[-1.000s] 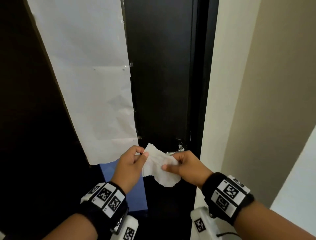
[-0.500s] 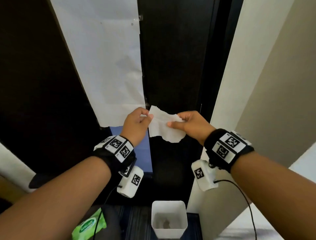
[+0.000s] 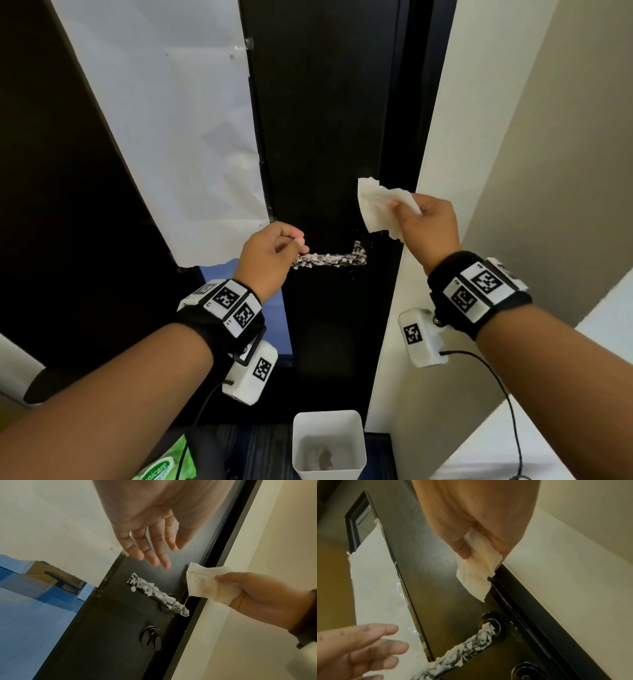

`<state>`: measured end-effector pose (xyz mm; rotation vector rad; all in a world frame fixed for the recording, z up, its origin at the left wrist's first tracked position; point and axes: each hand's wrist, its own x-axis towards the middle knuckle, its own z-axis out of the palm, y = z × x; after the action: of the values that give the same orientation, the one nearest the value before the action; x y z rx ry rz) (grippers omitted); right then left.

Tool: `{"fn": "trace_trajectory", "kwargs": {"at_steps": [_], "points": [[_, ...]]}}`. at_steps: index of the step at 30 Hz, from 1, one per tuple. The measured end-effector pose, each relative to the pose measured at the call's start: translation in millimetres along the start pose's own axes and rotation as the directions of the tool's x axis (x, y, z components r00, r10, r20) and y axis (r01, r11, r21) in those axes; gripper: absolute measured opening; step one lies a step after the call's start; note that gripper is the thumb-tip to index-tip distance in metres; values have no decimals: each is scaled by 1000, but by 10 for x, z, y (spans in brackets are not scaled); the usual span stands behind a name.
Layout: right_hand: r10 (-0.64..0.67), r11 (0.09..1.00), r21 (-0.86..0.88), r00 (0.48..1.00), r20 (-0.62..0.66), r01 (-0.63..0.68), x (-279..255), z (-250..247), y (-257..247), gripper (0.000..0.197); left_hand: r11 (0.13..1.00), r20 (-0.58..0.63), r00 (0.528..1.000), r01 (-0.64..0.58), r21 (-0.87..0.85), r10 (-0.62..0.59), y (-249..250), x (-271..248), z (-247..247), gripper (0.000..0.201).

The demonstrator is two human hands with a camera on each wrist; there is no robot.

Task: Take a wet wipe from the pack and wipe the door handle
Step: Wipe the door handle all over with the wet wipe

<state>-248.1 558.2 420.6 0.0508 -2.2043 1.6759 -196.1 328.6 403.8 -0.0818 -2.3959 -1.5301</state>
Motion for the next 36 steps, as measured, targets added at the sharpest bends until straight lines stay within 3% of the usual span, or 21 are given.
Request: {"fn": "trace_trajectory", "kwargs": {"at_steps": [4,8,12,17,22,25,32,36], "points": [[-98,987,-125,995,1,97,36,57,49,26,999,-20,999,-33,37,34,3,47,57,10],[-191,926,-296,967,169,235,34,206,143,27,991,-16,996,-81,108,83,-24,73,108,14],[-252,839,-388,905,343,381,-21,276,277,28,974,31,992,-126,189,123,31,104,167,18],[-300,831,-357,884,359,427,5,229,260,23,930,81,985,-173,325,155,71,181,272,31],[-228,796,-415,854,467,440,76,238,210,28,865,208,960,-263,428,188,105,362,461,48],[-257,798,-387,843,473,461,97,215,293,29,824,290,943,-292,486,163,155,430,563,56],[-226,814,-350,807,546,464,39,175,445,31,694,327,939,-308,651,109,220,538,580,26],[-174,867,-297,802,572,400,24,157,457,29,675,355,930,-322,664,94,249,588,607,19]]}}
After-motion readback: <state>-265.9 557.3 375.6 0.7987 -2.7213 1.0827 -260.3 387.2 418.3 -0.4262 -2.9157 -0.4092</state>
